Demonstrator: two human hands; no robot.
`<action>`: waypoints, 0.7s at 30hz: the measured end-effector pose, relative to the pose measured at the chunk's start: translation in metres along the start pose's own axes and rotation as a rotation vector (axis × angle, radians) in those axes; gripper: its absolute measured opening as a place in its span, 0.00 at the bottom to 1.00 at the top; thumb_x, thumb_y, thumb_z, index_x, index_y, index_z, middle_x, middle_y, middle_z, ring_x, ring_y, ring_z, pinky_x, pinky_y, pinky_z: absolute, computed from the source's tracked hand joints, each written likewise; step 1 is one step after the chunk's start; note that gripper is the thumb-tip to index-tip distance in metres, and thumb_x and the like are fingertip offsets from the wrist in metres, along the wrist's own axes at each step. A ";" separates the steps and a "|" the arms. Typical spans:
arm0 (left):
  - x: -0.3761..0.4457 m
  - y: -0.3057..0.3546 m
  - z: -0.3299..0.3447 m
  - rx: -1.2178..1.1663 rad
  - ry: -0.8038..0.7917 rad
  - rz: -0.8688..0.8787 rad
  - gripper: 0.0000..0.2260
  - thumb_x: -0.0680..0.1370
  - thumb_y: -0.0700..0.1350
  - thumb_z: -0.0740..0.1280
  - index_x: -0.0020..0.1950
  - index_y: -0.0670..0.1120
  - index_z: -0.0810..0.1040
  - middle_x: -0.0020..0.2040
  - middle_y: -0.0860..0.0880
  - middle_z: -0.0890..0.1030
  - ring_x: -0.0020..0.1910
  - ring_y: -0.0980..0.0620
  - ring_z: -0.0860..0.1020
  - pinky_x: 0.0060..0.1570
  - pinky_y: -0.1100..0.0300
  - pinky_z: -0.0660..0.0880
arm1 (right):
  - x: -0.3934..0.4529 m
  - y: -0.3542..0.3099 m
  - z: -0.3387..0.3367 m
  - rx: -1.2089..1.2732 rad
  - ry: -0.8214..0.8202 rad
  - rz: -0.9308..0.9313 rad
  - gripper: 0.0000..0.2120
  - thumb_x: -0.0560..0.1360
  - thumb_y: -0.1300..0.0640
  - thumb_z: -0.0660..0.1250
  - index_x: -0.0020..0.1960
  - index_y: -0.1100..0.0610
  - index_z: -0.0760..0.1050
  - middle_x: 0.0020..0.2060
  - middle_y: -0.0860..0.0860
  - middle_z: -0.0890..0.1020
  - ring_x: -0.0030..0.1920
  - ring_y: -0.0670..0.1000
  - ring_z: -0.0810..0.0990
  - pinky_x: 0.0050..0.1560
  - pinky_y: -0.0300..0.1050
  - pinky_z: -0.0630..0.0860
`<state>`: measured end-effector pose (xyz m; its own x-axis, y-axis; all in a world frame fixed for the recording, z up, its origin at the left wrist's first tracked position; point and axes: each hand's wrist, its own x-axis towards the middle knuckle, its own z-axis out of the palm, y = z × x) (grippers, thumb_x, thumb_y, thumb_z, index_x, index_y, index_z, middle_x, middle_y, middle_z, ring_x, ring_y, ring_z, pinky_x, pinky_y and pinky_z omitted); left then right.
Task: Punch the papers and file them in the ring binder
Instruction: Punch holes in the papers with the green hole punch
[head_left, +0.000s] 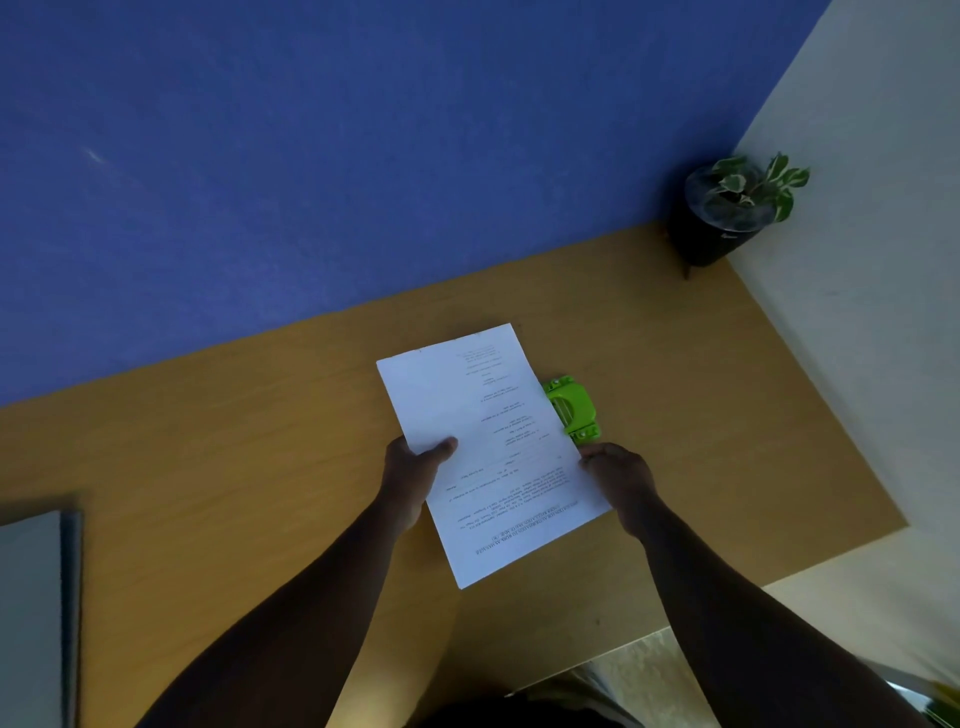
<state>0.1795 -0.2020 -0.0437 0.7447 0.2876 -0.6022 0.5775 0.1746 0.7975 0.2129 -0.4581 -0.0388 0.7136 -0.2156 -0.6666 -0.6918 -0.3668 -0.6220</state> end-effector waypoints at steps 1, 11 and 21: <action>0.000 0.000 0.000 0.007 -0.009 -0.001 0.12 0.76 0.40 0.73 0.58 0.45 0.78 0.52 0.48 0.84 0.50 0.47 0.83 0.45 0.54 0.80 | 0.001 0.000 0.000 -0.017 0.004 -0.004 0.10 0.74 0.60 0.64 0.49 0.52 0.83 0.44 0.49 0.81 0.45 0.53 0.75 0.38 0.42 0.69; 0.004 0.003 0.006 0.023 -0.041 -0.015 0.11 0.77 0.41 0.72 0.58 0.47 0.78 0.53 0.49 0.84 0.51 0.47 0.82 0.44 0.55 0.79 | 0.014 -0.012 -0.010 -0.126 0.163 -0.038 0.13 0.68 0.54 0.59 0.44 0.53 0.81 0.37 0.53 0.85 0.44 0.59 0.83 0.49 0.52 0.80; 0.006 0.001 0.005 0.031 -0.002 -0.038 0.13 0.75 0.42 0.73 0.59 0.46 0.78 0.53 0.48 0.83 0.52 0.45 0.81 0.48 0.50 0.79 | 0.021 -0.045 -0.008 -0.080 0.186 -0.221 0.13 0.75 0.48 0.68 0.55 0.53 0.82 0.46 0.50 0.84 0.49 0.52 0.81 0.53 0.46 0.76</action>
<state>0.1862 -0.2049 -0.0465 0.7231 0.2790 -0.6318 0.6152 0.1555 0.7728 0.2597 -0.4535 -0.0216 0.8590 -0.2822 -0.4272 -0.5119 -0.4920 -0.7042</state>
